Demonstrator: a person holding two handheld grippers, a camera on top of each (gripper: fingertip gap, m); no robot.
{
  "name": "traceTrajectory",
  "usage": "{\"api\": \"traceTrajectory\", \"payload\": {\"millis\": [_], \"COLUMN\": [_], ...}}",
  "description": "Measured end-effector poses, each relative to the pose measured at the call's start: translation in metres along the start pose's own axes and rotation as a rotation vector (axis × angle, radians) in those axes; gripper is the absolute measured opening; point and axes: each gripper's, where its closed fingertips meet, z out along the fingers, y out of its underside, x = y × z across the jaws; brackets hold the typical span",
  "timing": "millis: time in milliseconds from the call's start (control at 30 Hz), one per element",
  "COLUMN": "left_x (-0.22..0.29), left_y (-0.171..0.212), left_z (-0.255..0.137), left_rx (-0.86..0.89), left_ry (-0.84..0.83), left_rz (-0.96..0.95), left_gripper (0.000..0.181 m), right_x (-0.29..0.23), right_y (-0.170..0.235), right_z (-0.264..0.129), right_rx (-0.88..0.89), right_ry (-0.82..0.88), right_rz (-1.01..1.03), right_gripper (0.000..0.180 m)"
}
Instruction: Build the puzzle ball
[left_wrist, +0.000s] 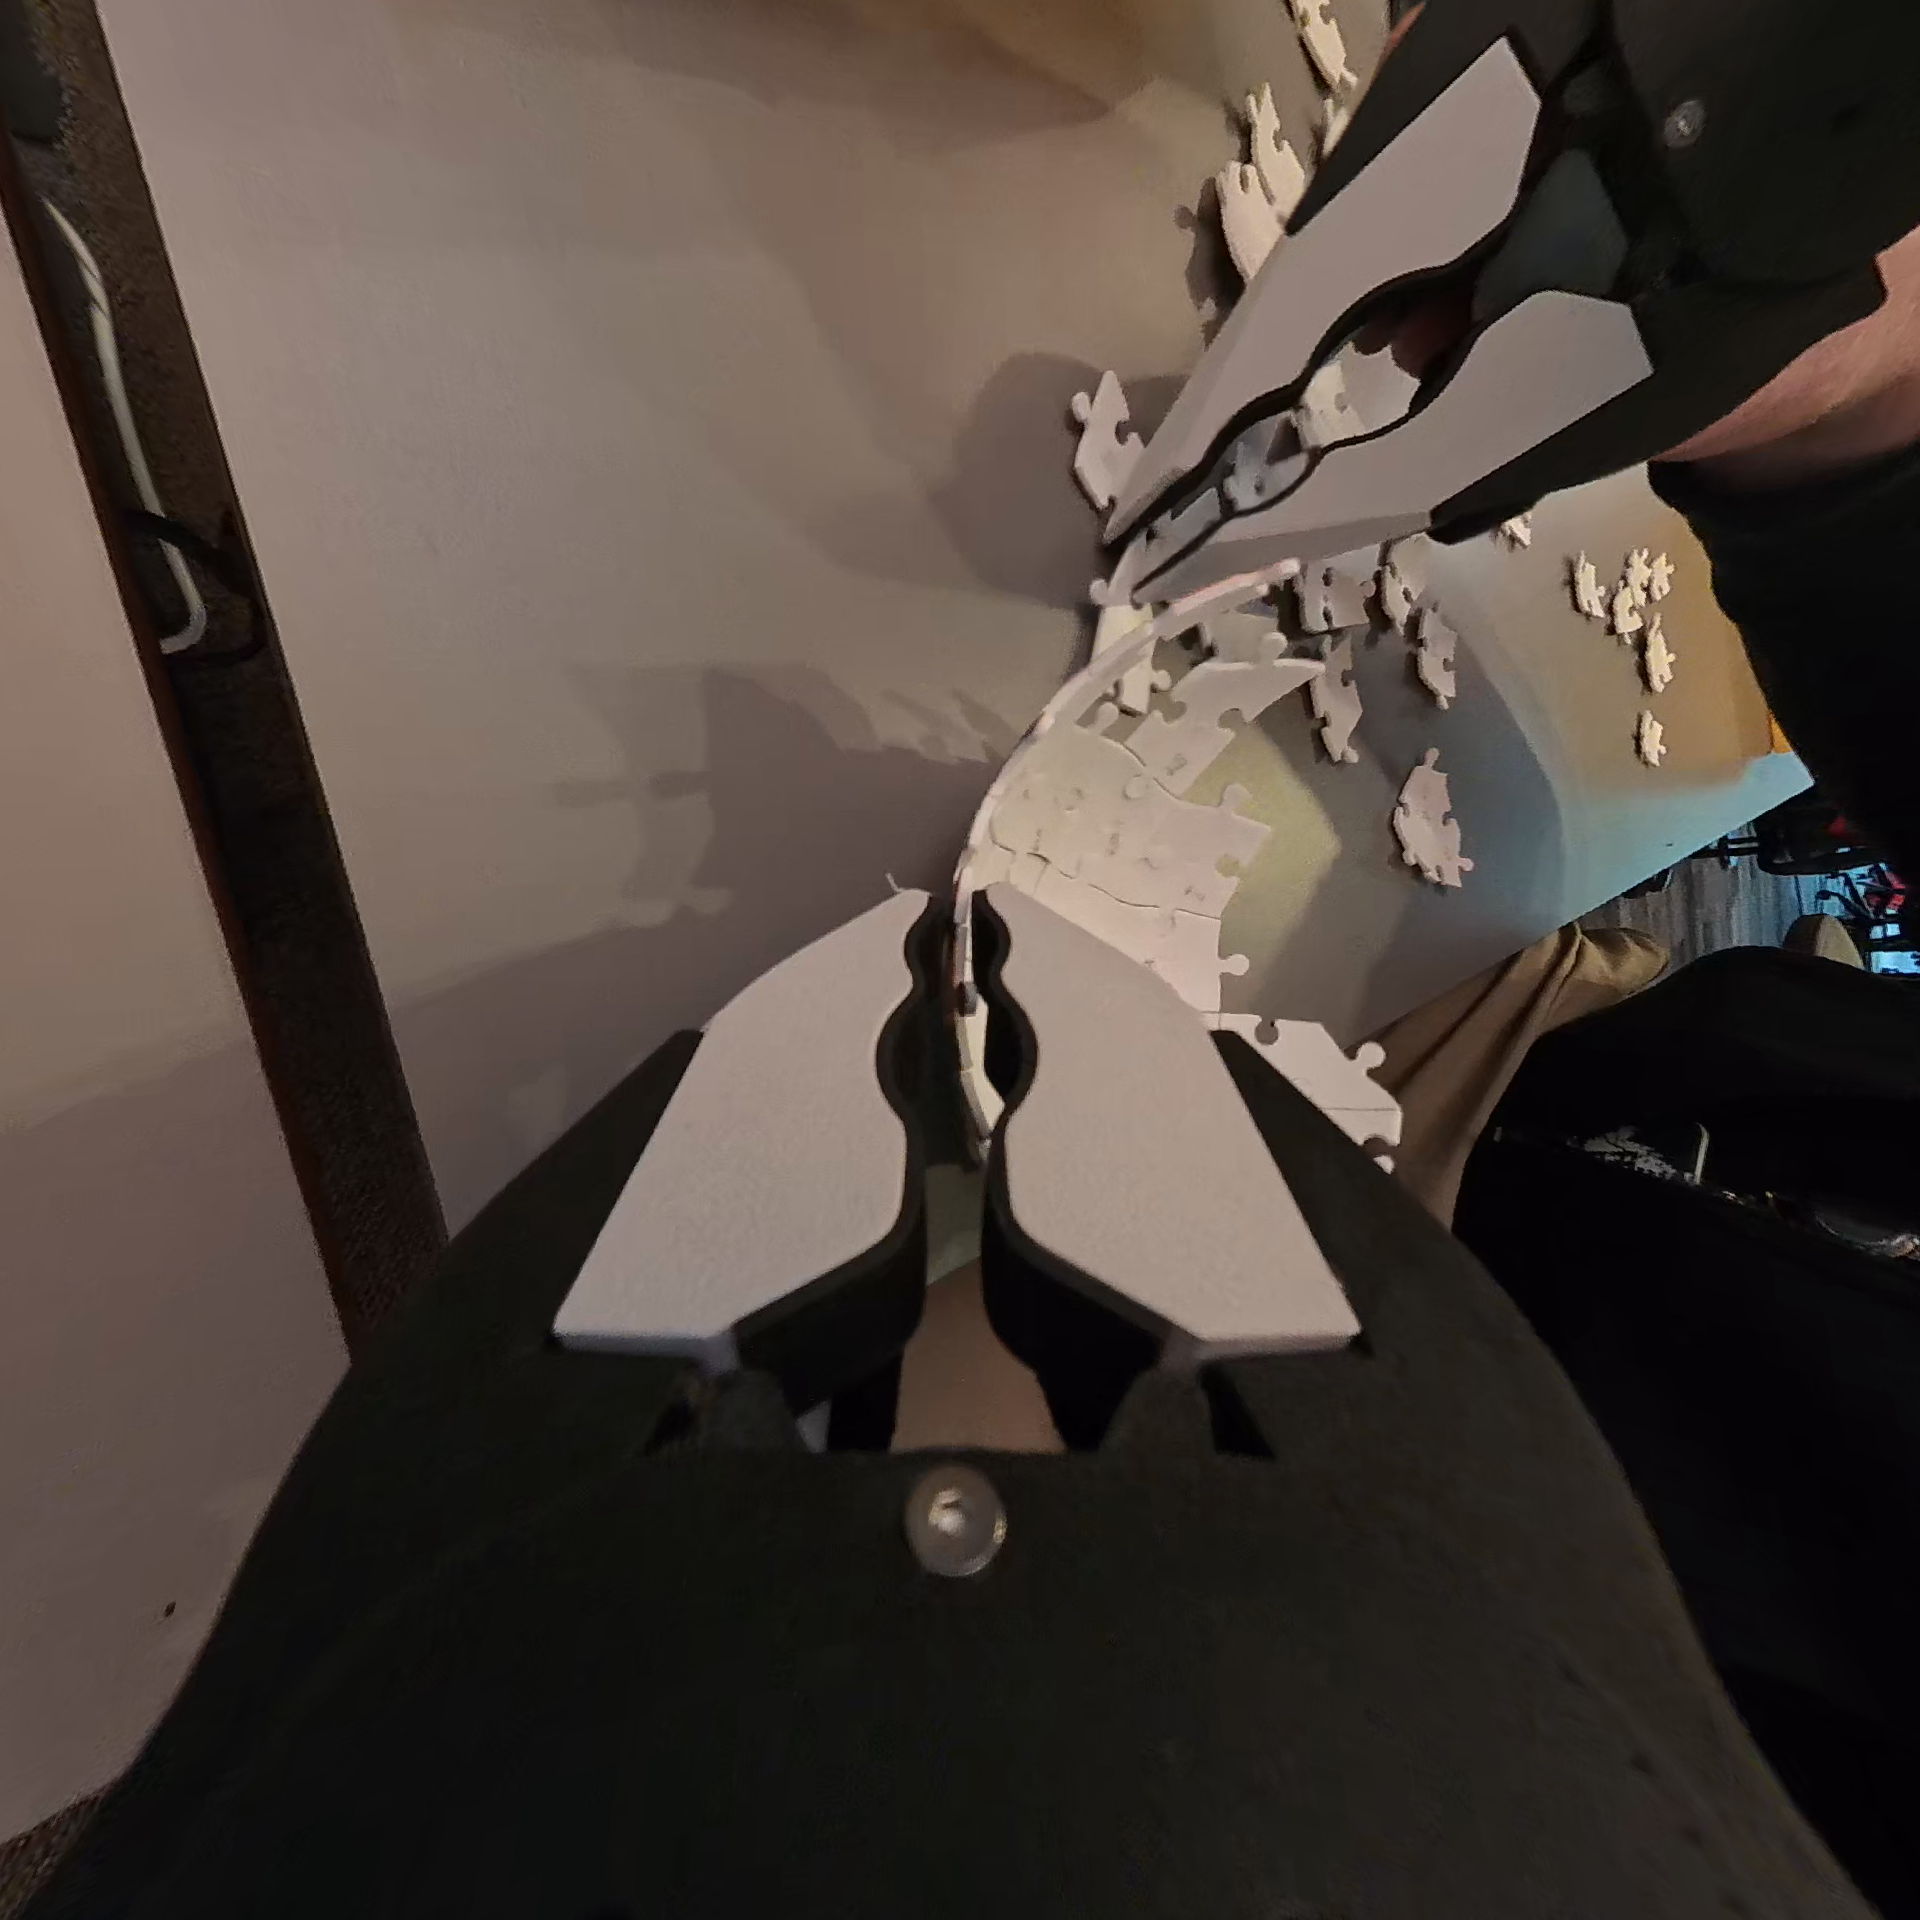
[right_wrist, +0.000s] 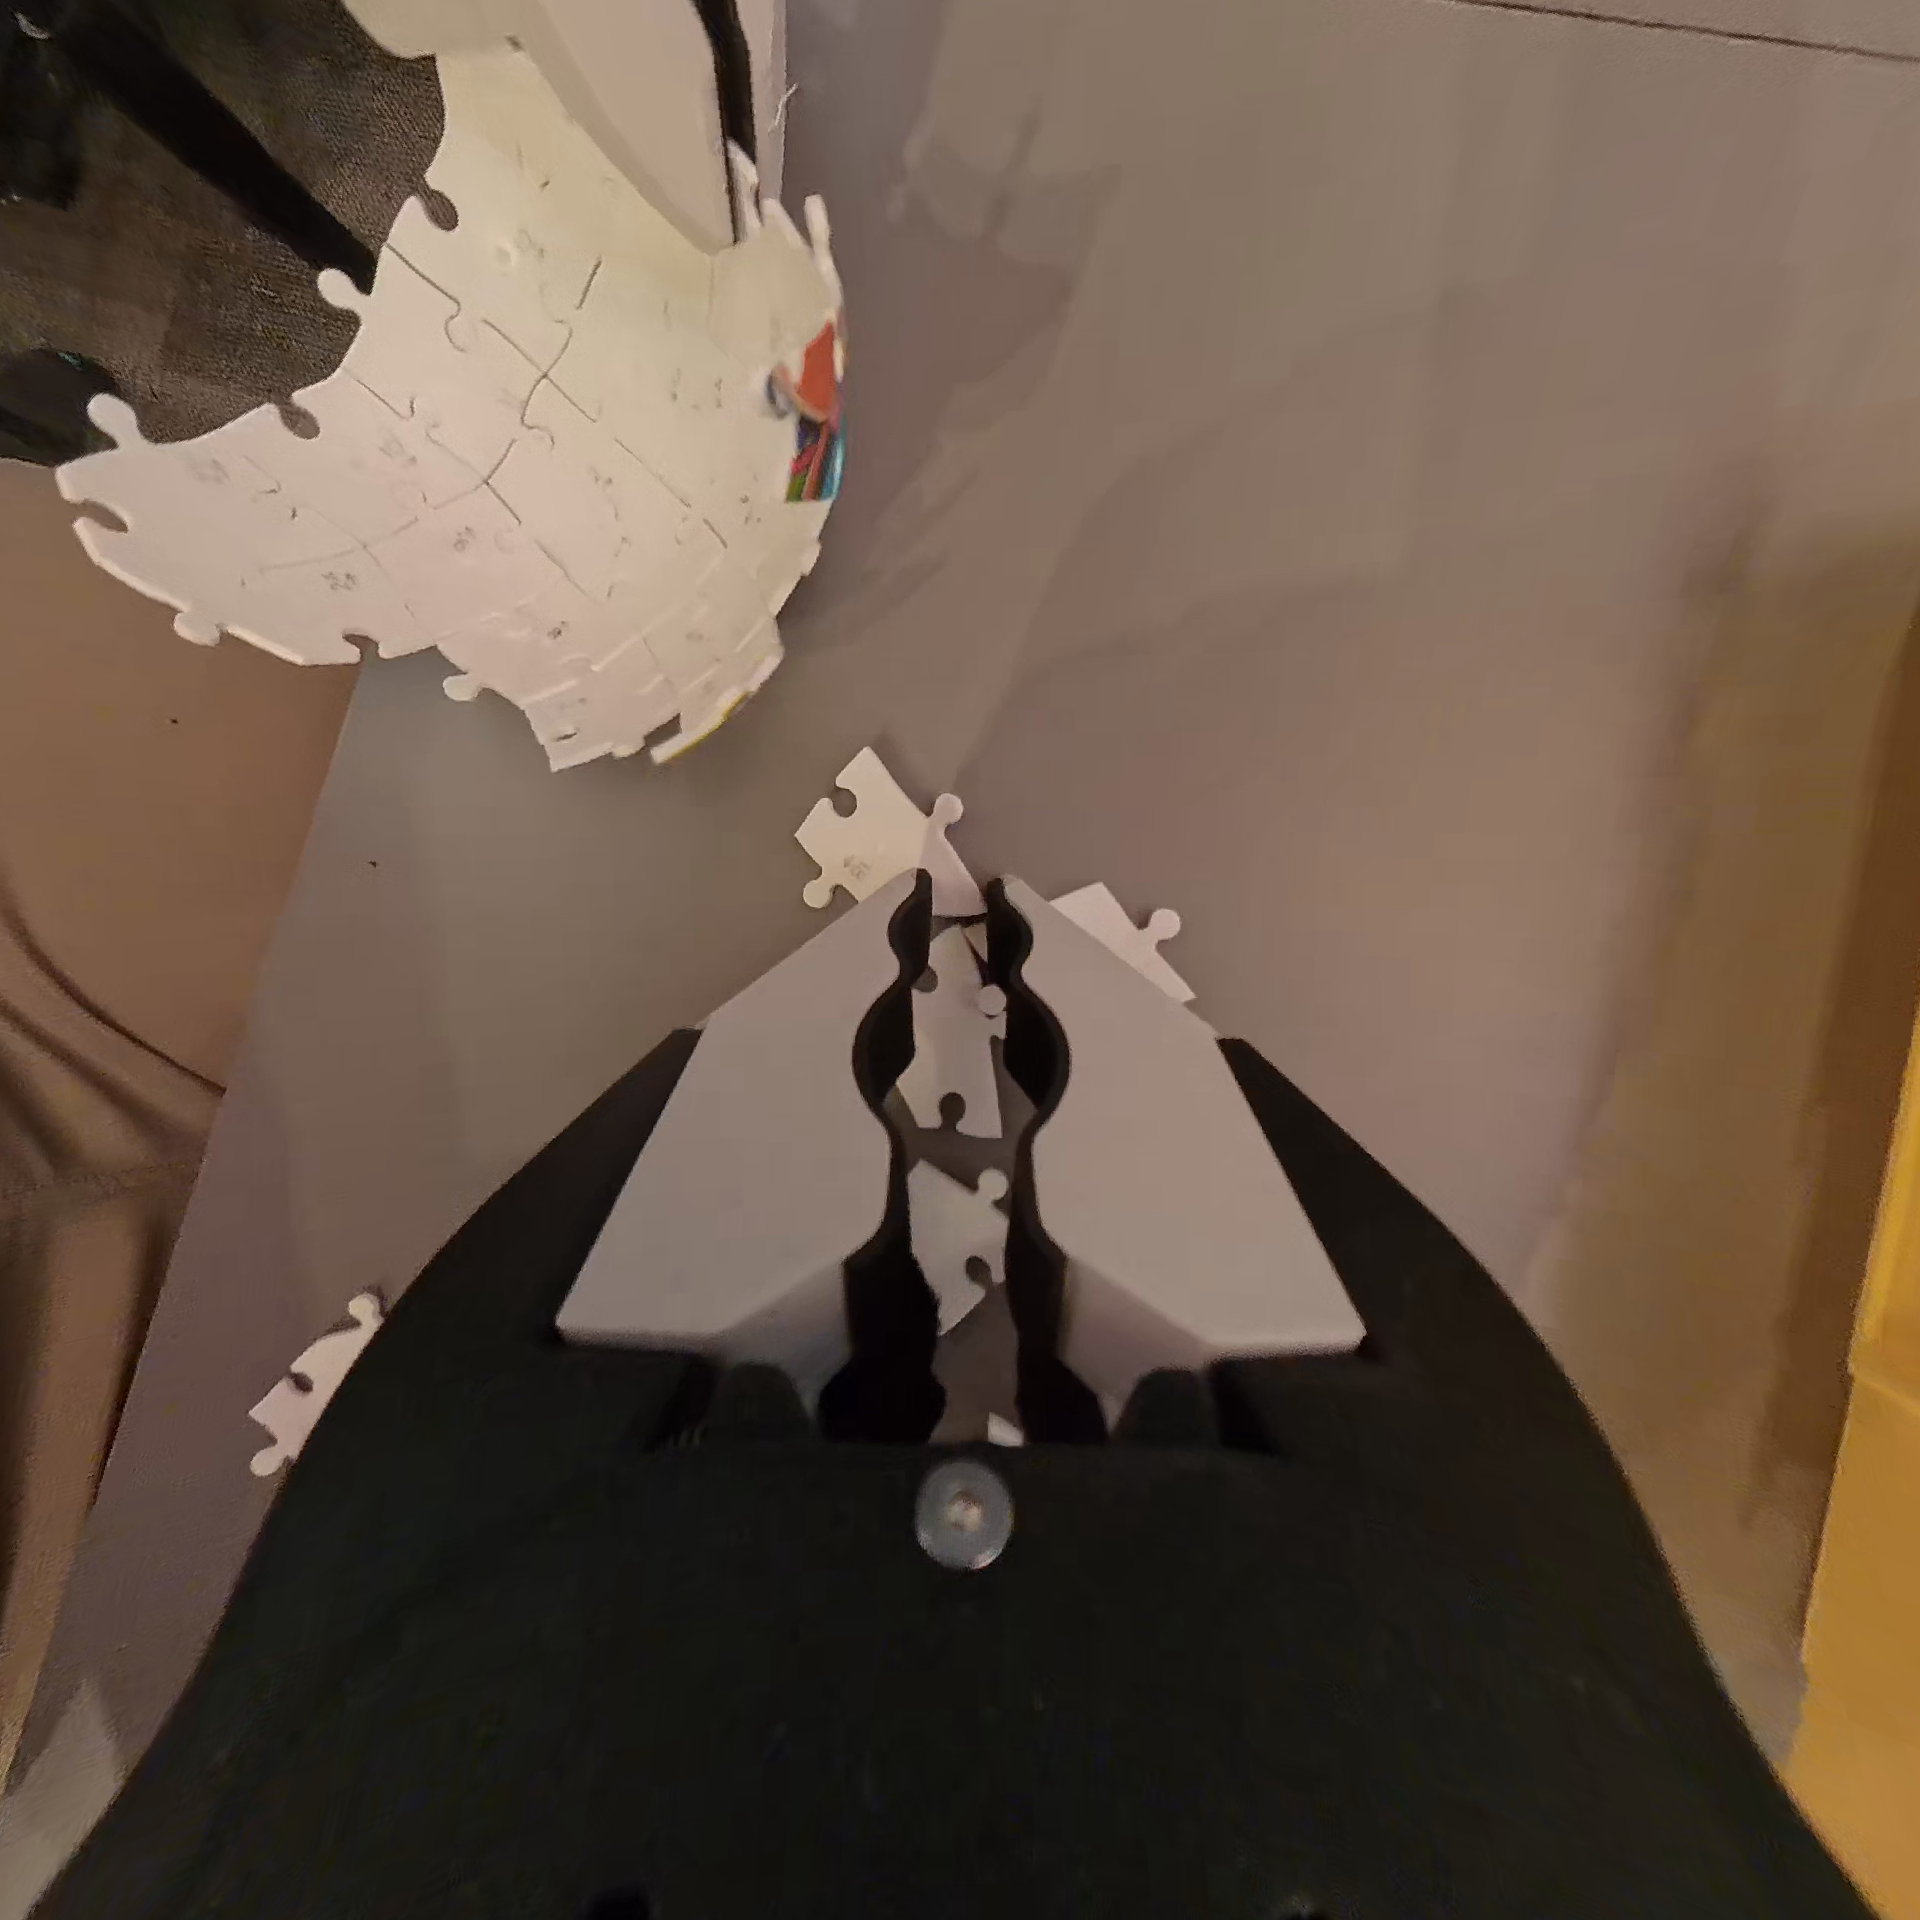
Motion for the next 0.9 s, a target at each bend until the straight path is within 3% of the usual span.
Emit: {"api": "traceTrajectory", "payload": {"millis": [367, 667, 900], "left_x": [0.006, 0.013, 0.017], "left_y": [0.002, 0.016, 0.021], "left_z": [-0.001, -0.007, -0.015], "left_rx": [-0.005, -0.039, -0.019], "left_ry": [0.048, 0.061, 0.074], "left_rz": [0.017, 0.002, -0.005], "left_gripper": [0.016, 0.015, 0.027], "right_x": [-0.007, -0.009, -0.012], "right_y": [-0.006, -0.002, -0.015], "right_z": [-0.028, -0.032, -0.053], "right_rx": [0.173, 0.186, 0.279], "right_ry": [-0.003, 0.017, 0.028], "right_rz": [0.144, 0.17, 0.199], "right_gripper": [0.0, 0.0, 0.0]}}
